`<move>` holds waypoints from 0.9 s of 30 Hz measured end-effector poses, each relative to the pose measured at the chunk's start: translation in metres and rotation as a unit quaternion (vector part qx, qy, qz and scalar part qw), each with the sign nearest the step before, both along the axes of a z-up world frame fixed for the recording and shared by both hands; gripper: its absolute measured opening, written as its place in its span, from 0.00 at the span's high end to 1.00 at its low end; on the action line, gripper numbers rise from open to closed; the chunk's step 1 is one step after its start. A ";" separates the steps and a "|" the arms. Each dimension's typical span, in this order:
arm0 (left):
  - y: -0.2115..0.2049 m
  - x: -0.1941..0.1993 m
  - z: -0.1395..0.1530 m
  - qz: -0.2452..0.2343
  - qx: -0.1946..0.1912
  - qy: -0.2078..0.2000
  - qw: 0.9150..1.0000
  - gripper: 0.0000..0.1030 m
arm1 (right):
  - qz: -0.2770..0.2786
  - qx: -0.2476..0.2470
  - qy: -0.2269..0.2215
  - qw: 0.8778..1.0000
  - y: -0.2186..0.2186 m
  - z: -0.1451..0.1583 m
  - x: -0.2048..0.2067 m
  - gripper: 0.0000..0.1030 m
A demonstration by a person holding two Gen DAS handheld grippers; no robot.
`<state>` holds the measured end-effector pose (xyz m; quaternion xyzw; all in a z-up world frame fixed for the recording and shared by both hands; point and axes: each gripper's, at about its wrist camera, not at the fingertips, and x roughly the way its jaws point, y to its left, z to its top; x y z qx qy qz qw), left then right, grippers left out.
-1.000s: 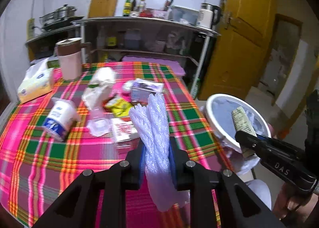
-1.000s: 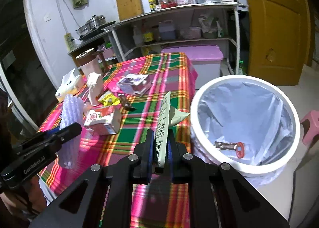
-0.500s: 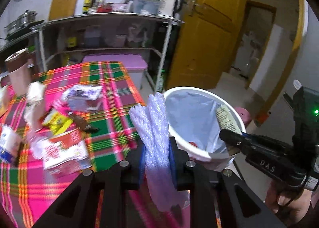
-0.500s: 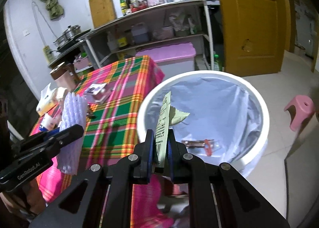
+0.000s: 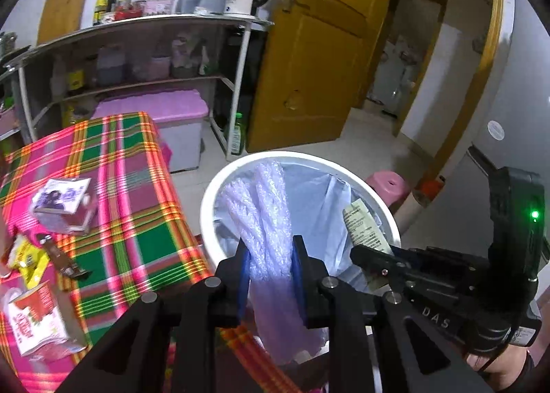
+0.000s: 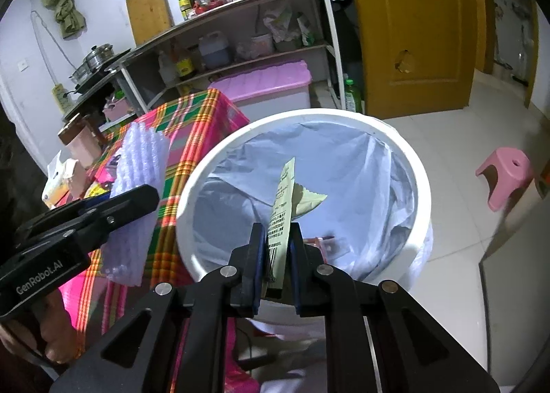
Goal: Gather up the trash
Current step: 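Carry the foam sleeve with the left tool while the right tool carries the paper strip to the bin, then open the left tool over the bin while the right tool releases the paper strip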
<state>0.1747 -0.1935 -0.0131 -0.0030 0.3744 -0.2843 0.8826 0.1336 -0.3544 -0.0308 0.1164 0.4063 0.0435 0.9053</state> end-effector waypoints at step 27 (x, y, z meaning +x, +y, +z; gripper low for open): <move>0.004 0.003 0.002 -0.004 -0.026 0.005 1.000 0.68 | -0.011 0.012 -0.018 1.000 -0.003 0.011 -0.007 0.61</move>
